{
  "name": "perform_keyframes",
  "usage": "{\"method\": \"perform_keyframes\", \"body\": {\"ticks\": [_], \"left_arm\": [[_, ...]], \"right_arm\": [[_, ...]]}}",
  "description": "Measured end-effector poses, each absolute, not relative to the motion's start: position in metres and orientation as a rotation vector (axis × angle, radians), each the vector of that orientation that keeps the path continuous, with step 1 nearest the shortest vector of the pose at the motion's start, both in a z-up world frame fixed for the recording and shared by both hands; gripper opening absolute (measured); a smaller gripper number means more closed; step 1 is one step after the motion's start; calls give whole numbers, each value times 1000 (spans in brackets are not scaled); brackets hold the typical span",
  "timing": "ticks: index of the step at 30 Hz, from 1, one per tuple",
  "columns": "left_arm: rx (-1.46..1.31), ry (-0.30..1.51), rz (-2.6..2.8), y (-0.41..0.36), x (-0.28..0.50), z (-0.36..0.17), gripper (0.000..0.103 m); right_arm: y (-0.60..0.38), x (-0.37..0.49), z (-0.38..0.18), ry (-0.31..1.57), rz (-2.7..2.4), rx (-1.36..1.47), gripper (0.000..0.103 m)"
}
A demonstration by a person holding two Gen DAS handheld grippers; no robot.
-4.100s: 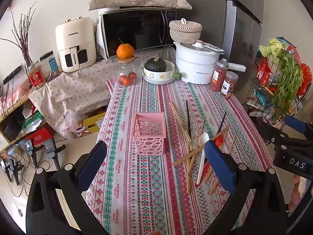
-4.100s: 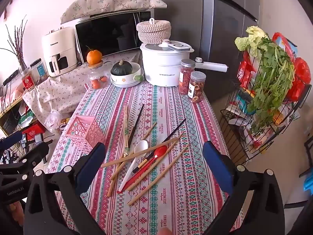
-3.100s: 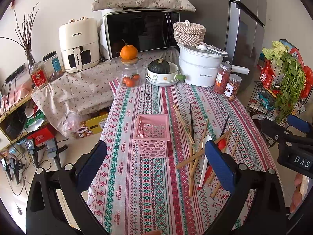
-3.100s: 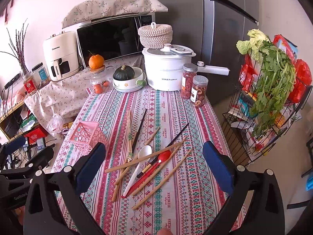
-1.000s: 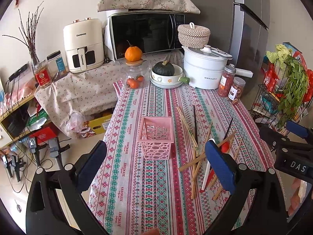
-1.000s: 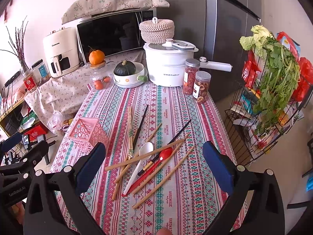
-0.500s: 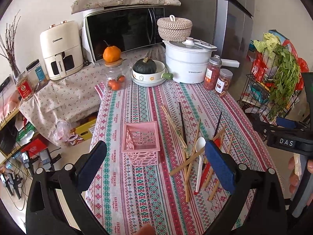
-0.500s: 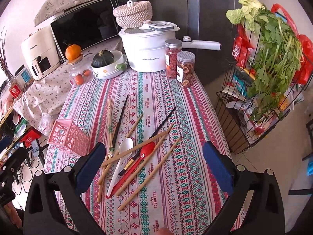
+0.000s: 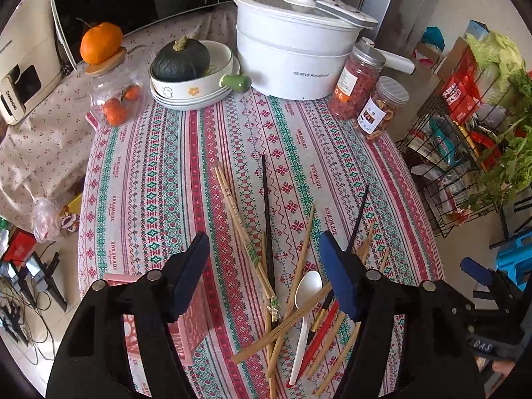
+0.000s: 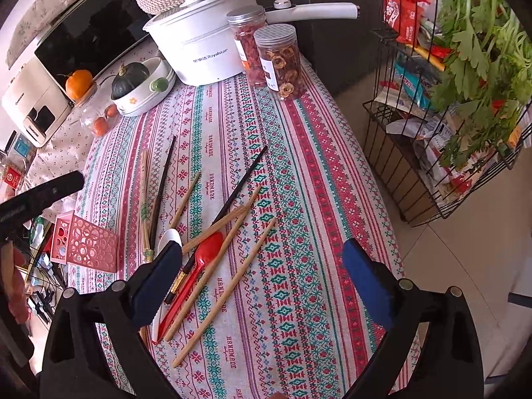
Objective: Organize utensils
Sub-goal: 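Grasp a light wooden chopstick with the left tool while the right tool grasps another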
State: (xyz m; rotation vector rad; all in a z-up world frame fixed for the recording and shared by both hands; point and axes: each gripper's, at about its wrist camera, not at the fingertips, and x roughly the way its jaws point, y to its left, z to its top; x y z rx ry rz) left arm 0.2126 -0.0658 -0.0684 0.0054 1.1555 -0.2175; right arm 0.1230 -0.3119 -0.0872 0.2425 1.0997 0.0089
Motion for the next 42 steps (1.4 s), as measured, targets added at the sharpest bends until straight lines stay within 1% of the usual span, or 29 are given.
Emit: {"method": "perform_keyframes", "body": {"ticks": [2, 5, 9, 12, 18, 19, 21, 25, 28, 30, 33, 37, 38, 42], "left_arm": [[-4, 1204, -172, -68, 236, -88, 52], [11, 1252, -105, -70, 263, -113, 35], [-36, 1305, -46, -63, 291, -138, 24], [-56, 1335, -17, -61, 303, -152, 20], [-50, 1367, 72, -52, 312, -173, 19], [-54, 1355, 77, -50, 311, -172, 19], [-45, 1351, 78, -50, 310, -171, 10], [-36, 1320, 39, -53, 296, -156, 9], [-18, 1269, -15, -60, 276, -133, 9], [-24, 1225, -63, -60, 258, -110, 9], [-35, 1143, -137, -58, 229, -71, 9], [-41, 1040, -234, -48, 189, -26, 9], [-30, 1011, -250, -49, 181, -21, 9], [-40, 931, -318, -45, 156, -9, 9]], "right_arm": [[-308, 127, -93, 1117, 27, 233, 91], [-306, 132, -102, 1141, 37, 214, 90], [-305, 137, -108, 1148, 39, 180, 90], [-308, 140, -108, 1142, 45, 188, 90], [-311, 142, -110, 1148, 51, 204, 90], [-312, 142, -111, 1150, 50, 204, 90], [-313, 143, -113, 1155, 49, 206, 90], [-316, 144, -118, 1169, 51, 234, 90], [-316, 146, -121, 1173, 51, 254, 90], [-314, 146, -125, 1178, 43, 251, 86], [-313, 148, -134, 1201, 27, 244, 76], [-315, 151, -154, 1255, 6, 276, 60], [-316, 152, -158, 1267, 1, 285, 56], [-315, 156, -169, 1291, -16, 318, 46]]}}
